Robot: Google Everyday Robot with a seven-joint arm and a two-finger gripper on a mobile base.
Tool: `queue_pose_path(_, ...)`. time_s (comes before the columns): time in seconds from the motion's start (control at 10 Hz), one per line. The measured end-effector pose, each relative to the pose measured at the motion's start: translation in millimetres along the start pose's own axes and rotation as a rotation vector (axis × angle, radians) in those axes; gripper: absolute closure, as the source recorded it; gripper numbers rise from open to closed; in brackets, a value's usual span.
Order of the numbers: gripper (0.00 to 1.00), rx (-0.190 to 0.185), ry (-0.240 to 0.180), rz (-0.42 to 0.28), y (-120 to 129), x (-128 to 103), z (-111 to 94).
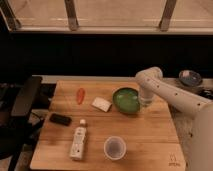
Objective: Push the ceramic bowl across the table
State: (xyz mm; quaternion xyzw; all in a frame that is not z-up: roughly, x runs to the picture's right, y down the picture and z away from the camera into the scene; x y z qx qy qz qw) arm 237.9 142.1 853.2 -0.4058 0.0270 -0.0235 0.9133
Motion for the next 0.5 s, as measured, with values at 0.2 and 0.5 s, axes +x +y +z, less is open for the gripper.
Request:
queue_pose_path(0.2,1.0,-0.002,0.006,-0.028,-4.6,-19.1,-4.8)
queue_pose_path(0.5,1.0,-0.005,0.015,-0.039,-7.8,-22.9,-7.1)
